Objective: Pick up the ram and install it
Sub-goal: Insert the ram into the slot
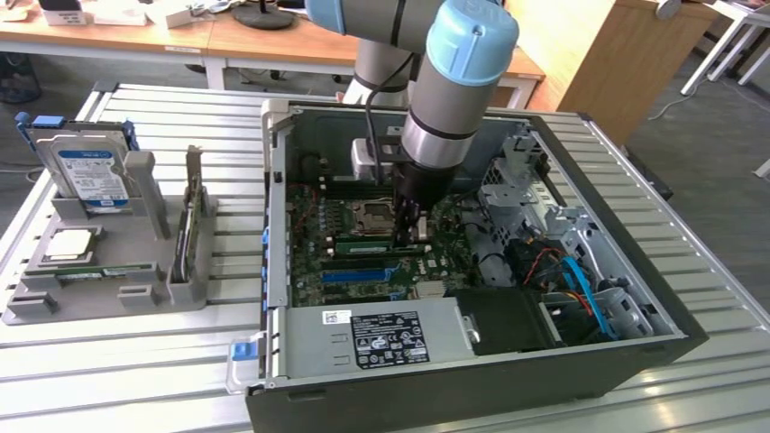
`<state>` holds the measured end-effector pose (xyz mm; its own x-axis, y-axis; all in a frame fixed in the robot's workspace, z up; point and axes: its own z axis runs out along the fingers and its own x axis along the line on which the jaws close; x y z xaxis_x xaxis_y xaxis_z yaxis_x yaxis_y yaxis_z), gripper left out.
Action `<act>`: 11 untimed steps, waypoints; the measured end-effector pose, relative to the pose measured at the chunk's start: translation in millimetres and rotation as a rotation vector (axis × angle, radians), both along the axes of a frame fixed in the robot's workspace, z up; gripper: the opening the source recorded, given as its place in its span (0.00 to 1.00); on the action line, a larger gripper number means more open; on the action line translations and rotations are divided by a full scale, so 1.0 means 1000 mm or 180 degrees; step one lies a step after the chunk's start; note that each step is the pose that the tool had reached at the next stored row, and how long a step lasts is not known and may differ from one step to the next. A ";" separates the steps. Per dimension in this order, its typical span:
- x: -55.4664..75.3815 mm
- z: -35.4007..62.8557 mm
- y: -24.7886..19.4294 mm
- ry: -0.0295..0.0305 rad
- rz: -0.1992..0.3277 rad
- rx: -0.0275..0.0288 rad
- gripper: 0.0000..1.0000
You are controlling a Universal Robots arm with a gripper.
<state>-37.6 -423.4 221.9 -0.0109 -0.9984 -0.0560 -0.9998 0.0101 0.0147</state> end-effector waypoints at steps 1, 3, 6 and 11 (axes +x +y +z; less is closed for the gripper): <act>0.000 0.0000 0.0000 0.0000 0.0000 0.0000 0.12; 0.000 0.0000 0.0000 0.0000 0.0000 0.0000 0.12; 0.000 0.0002 0.0000 -0.0001 0.0000 0.0001 0.19; 0.000 0.0099 0.0000 0.0000 0.0000 0.0001 0.19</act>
